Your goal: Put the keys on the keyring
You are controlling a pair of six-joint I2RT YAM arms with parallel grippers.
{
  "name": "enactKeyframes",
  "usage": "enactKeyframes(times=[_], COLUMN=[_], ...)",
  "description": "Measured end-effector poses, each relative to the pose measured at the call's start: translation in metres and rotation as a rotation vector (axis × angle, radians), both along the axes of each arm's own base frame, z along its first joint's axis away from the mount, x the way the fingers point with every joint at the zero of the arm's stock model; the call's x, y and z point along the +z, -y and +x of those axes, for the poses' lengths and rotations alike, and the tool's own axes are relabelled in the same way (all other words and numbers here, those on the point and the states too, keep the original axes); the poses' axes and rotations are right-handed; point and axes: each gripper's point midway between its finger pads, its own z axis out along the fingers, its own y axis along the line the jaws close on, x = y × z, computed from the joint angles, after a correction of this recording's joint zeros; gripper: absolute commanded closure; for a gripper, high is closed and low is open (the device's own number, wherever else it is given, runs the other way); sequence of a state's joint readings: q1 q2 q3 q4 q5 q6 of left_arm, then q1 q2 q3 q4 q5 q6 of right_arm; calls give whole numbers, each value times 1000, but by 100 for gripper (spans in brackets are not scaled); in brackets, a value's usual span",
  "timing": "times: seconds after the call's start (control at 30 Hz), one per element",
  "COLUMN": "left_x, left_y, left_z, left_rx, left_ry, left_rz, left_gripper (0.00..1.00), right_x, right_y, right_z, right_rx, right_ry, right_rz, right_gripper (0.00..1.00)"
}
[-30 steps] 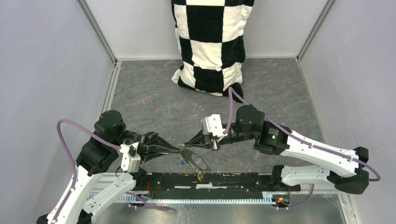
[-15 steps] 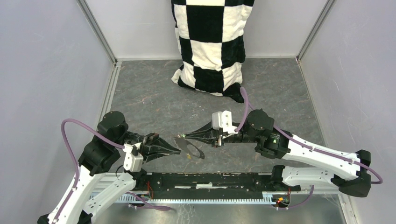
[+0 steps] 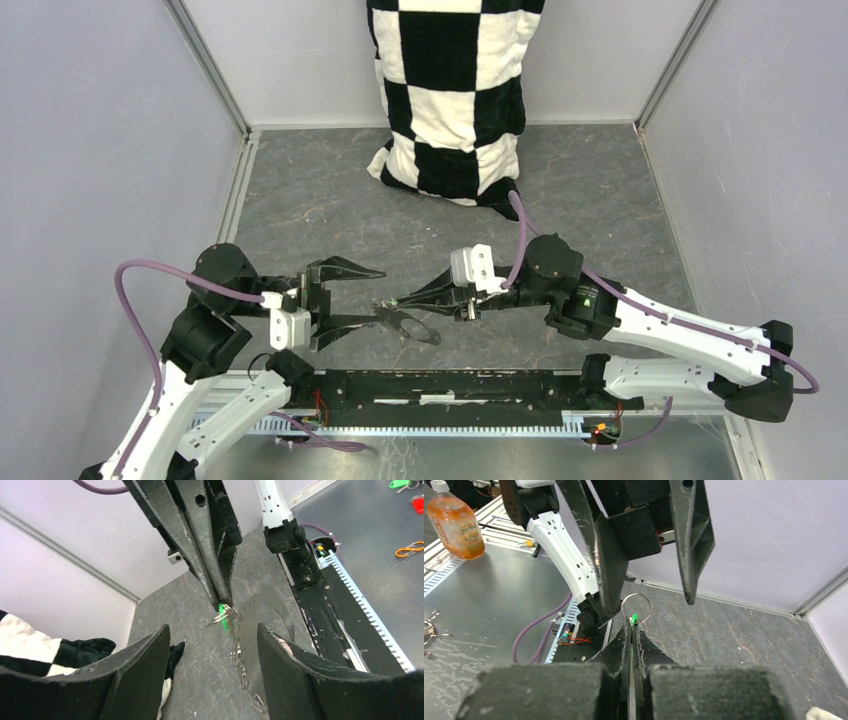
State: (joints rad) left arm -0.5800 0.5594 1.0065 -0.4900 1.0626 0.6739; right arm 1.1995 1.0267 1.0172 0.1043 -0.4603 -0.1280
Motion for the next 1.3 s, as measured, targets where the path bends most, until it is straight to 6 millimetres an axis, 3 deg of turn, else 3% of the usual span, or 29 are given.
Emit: enactKeyframes(times=[0.3, 0.53, 0.8, 1.07, 1.3], left_x=[1, -3, -6, -6, -6], left_y=[4, 6, 8, 8, 7], left_z=[3, -5, -10, -9, 2], left_rx=[-4, -60, -98, -94, -36], left_ry=[-57, -83, -104, -104, -50], left_rz=[-18, -6, 3, 4, 2], left_gripper=[59, 66, 97, 98, 98], right_x=[4, 5, 6, 7, 5], right_y=[0, -2, -5, -5, -2], right_z=[-7, -9, -11, -12, -1], right_rx=[39, 56, 74, 78, 11], right_ry=[6, 6, 3, 4, 29], right_rz=[14, 24, 32, 33, 23], right_gripper=[100, 100, 100, 100, 100])
